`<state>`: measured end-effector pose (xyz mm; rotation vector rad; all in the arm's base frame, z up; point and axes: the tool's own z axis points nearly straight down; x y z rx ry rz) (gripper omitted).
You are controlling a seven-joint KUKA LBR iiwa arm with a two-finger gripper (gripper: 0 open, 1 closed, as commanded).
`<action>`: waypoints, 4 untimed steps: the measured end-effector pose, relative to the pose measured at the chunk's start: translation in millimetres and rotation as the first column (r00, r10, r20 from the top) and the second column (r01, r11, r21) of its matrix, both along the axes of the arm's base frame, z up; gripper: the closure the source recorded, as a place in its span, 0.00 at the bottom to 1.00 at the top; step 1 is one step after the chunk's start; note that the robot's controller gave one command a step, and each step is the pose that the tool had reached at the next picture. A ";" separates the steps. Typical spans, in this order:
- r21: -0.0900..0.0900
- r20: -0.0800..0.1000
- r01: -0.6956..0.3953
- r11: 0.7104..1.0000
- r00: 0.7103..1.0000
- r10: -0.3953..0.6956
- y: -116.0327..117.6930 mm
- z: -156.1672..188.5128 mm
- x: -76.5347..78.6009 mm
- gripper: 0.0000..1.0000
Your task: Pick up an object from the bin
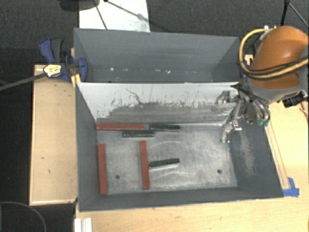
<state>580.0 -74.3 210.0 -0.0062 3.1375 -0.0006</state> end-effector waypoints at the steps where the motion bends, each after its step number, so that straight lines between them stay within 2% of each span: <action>1: 0.000 0.000 0.000 1.000 1.000 0.000 0.0 0.0 0.0 0.00; 2: 0.001 0.003 0.059 0.998 0.998 -0.059 32.7 -55.4 -56.3 0.00; 3: 0.001 -0.019 0.046 0.999 0.999 -0.046 54.1 -72.2 -65.2 0.00; 4: 0.001 -0.008 0.040 0.999 0.999 -0.040 59.0 -66.3 -50.9 0.00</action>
Offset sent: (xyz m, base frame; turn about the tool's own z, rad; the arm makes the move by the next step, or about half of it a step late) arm -0.0755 0.0443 -0.0749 0.0728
